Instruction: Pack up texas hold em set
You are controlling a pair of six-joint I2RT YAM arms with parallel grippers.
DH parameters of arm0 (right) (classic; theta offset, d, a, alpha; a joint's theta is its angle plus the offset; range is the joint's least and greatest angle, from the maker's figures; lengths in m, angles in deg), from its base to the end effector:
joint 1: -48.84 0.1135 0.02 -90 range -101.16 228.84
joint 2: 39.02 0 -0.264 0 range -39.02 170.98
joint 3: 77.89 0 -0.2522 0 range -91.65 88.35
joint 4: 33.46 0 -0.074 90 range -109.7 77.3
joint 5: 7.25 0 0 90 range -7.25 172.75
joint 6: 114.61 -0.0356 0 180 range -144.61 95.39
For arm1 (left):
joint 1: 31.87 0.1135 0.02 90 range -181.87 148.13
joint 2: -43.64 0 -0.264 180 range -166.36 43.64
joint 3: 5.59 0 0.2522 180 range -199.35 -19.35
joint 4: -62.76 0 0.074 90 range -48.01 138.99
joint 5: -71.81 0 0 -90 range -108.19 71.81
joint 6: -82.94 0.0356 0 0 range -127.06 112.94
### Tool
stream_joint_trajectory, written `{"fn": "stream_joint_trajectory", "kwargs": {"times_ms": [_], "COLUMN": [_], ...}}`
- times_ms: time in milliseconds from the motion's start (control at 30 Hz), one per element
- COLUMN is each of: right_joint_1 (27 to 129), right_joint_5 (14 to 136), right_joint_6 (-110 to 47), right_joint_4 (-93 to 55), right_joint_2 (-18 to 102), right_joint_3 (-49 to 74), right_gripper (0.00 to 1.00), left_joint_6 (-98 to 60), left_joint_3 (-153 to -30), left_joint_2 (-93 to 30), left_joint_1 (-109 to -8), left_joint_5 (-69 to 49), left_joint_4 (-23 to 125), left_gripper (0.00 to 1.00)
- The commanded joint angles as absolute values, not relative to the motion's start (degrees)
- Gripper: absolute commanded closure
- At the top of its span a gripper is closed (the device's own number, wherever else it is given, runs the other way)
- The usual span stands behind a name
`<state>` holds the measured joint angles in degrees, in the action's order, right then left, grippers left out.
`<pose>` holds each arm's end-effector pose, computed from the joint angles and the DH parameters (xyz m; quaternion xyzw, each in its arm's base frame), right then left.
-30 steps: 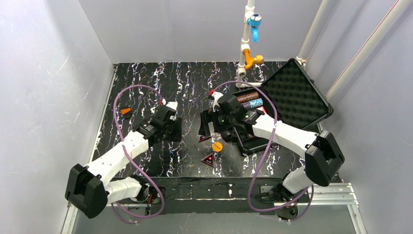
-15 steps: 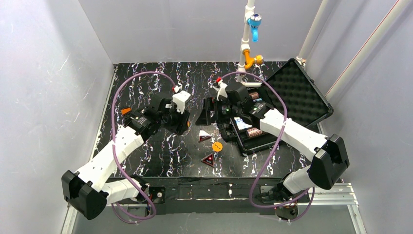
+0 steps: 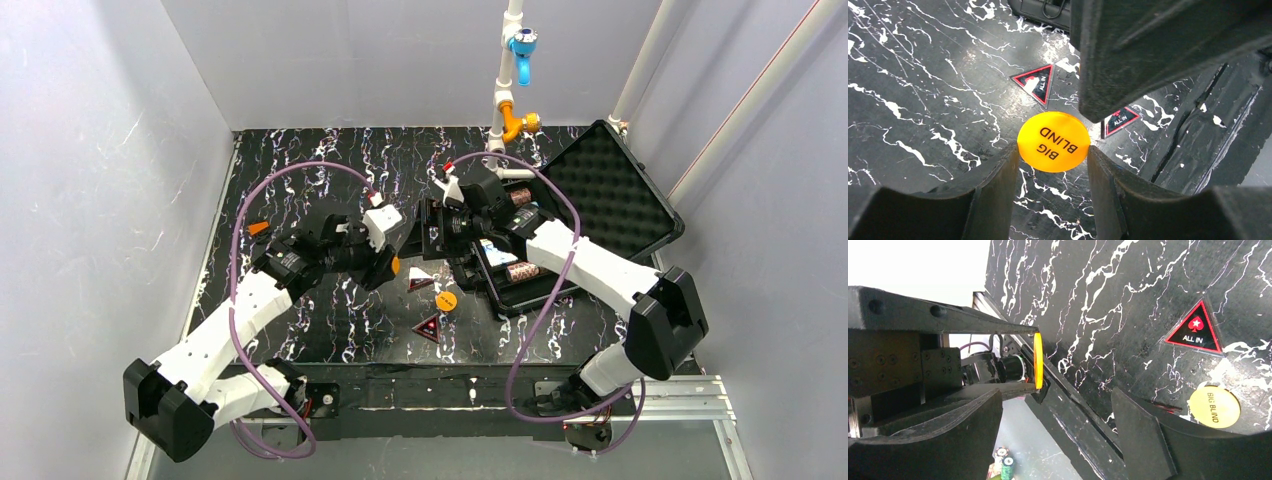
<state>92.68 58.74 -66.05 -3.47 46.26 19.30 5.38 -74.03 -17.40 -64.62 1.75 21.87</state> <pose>0.2353 0.2460 0.3086 -0.1180 0.8551 0.4530 0.2228 0.1885 -0.1357 0.3177 0.4090 0.7695 -0.2323 0.4321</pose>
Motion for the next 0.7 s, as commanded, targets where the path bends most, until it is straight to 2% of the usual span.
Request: {"fn": "stream_joint_trajectory", "kwargs": {"times_ms": [0, 433, 667], "right_joint_1": [92.69, 94.74, 95.95], "right_joint_5": [56.3, 57.2, 57.8], "right_joint_6": [-68.73, -69.02, -69.16], "right_joint_4": [-7.03, -6.67, -6.52], "right_joint_2": [47.49, 51.02, 51.44], "right_joint_3": [19.44, 17.98, 17.36], "right_gripper": [0.16, 0.38, 0.43], "left_joint_6": [7.18, 6.34, 6.22], "left_joint_3": [-73.03, -72.74, -72.44], "left_joint_2": [-15.64, -17.31, -17.39], "left_joint_1": [-64.84, -64.83, -64.88], "left_joint_5": [5.85, 7.36, 7.48], "left_joint_4": [23.56, 24.05, 24.56], "left_gripper": [0.67, 0.67, 0.67]}}
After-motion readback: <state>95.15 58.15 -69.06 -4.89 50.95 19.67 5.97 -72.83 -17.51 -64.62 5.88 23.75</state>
